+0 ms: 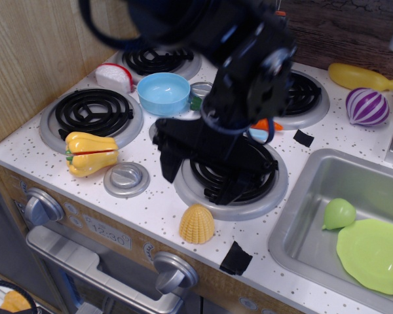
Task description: Put corn into bowl
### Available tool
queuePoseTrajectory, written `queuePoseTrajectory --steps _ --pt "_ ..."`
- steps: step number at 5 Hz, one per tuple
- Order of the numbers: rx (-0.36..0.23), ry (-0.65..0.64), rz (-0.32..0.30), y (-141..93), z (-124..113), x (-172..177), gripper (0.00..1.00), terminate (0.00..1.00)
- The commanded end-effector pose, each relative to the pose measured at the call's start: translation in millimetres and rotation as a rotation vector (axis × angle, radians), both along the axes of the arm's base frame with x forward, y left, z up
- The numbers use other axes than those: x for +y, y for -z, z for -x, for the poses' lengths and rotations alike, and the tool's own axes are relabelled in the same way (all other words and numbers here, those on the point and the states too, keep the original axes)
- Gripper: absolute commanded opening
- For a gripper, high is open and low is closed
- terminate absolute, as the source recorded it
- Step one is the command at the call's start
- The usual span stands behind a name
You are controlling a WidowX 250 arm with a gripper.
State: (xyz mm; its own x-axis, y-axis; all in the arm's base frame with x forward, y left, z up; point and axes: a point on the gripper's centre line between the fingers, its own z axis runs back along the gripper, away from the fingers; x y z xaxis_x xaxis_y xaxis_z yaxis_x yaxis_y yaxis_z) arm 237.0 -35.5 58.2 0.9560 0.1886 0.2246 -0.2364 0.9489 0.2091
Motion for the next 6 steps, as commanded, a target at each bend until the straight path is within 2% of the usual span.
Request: queuePoseTrajectory --steps 1,2,3,5,6 --pt "-0.049 -0.027 0.072 22 -10 -2 1.0 0.0" --pt "0.014 -0.042 0.123 33 -10 9 1.0 0.0" --pt "0.031 -0.048 0.196 42 -7 11 1.0 0.0" --pt "0.022 -0.049 0.173 43 5 8 1.0 0.0" --pt "0.037 -0.057 0.166 46 6 7 0.0 0.0"
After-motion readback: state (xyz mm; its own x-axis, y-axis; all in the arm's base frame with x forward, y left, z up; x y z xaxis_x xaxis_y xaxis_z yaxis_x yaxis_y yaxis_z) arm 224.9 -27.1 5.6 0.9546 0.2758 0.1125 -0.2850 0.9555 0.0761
